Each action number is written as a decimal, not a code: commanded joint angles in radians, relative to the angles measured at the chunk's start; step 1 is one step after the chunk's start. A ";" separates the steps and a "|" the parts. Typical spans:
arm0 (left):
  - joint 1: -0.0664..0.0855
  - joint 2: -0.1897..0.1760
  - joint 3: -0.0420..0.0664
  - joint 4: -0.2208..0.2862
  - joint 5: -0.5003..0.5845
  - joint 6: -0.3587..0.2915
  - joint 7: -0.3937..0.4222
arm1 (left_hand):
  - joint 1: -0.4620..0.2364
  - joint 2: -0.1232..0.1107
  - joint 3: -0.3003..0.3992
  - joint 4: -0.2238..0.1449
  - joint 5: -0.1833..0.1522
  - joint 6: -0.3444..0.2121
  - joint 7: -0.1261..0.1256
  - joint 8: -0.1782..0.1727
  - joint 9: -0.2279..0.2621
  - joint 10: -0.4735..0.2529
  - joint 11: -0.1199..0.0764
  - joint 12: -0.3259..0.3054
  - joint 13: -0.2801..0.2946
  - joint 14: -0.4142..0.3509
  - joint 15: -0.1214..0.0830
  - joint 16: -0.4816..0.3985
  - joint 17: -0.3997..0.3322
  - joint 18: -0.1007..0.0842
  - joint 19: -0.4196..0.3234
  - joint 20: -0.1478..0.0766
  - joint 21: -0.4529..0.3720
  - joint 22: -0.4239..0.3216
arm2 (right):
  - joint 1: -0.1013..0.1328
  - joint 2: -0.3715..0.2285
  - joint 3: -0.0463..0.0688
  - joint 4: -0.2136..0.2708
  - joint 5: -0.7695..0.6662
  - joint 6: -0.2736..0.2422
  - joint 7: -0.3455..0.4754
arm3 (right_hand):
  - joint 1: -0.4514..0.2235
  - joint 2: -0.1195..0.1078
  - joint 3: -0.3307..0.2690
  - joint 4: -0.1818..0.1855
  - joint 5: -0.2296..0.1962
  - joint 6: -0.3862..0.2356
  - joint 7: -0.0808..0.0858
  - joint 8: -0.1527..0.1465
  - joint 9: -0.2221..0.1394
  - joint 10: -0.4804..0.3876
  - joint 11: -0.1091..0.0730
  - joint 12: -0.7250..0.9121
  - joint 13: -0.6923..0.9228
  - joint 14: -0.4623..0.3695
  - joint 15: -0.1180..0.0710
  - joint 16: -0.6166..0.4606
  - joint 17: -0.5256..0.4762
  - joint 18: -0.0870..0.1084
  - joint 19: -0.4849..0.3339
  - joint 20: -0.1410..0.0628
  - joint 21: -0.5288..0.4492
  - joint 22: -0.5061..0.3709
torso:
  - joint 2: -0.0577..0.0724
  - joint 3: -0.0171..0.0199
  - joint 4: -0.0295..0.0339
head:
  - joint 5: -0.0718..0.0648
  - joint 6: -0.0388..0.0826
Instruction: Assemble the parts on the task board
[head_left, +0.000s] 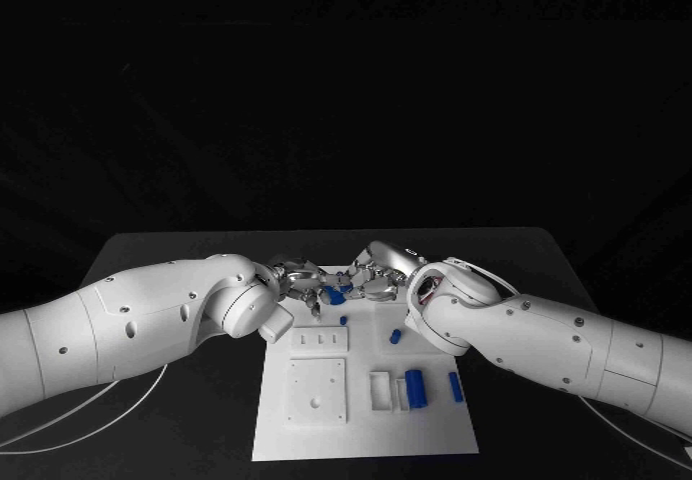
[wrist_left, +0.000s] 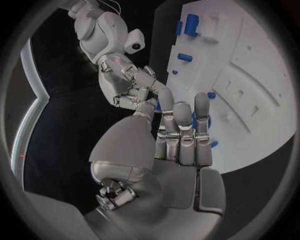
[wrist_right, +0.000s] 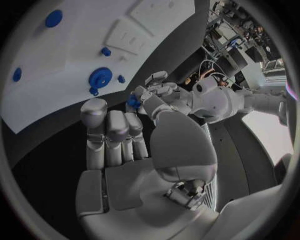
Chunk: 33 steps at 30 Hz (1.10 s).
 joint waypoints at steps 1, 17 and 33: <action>0.005 0.006 0.006 0.012 0.024 0.080 0.054 | 0.014 0.004 0.004 -0.014 0.001 0.069 -0.064 0.046 1.048 -0.007 0.001 -0.008 -0.002 -0.006 -0.002 -0.004 -0.002 -0.009 -0.008 0.001 0.001 0.001 | -0.006 0.001 -0.004 0.001 0.004 0.022 0.018 | -0.001 0.009 0.001 -0.002 -0.003 0.055 -0.012 0.005 0.005 -0.001 -0.002 -0.007 -0.001 0.002 -0.003 -0.006 0.000 -0.013 0.004 -0.002 -0.006 0.091 | -0.001 0.0002 -0.0004 | -0.002 -0.001; 0.004 0.008 0.006 0.004 0.057 0.099 0.058 | 0.024 -0.019 -0.012 -0.029 -0.003 0.077 -0.060 0.033 0.951 0.001 0.004 -0.043 -0.020 -0.006 0.001 -0.024 -0.006 -0.009 -0.007 0.004 -0.012 -0.005 | -0.008 0.001 -0.004 0.005 0.010 0.027 0.027 | 0.000 0.013 0.000 -0.005 -0.010 0.058 -0.013 0.006 0.004 0.001 -0.003 -0.005 0.001 0.002 -0.004 -0.006 0.001 -0.013 0.004 -0.002 -0.005 0.091 | 0.000 0.0001 0.0001 | -0.003 -0.004; 0.003 0.010 0.006 0.000 0.080 0.083 0.060 | 0.038 -0.006 -0.001 -0.034 -0.002 0.065 -0.057 0.038 0.937 -0.001 0.005 -0.049 -0.022 -0.005 0.003 -0.030 -0.008 -0.008 -0.007 0.006 -0.015 -0.006 | -0.009 -0.001 -0.004 0.004 0.004 0.026 0.023 | -0.003 0.017 0.010 -0.011 -0.027 0.061 -0.013 0.005 0.005 -0.001 -0.003 -0.007 0.000 0.001 -0.004 -0.007 0.001 -0.014 0.003 -0.002 -0.008 0.091 | -0.001 0.0004 0.0000 | -0.004 -0.006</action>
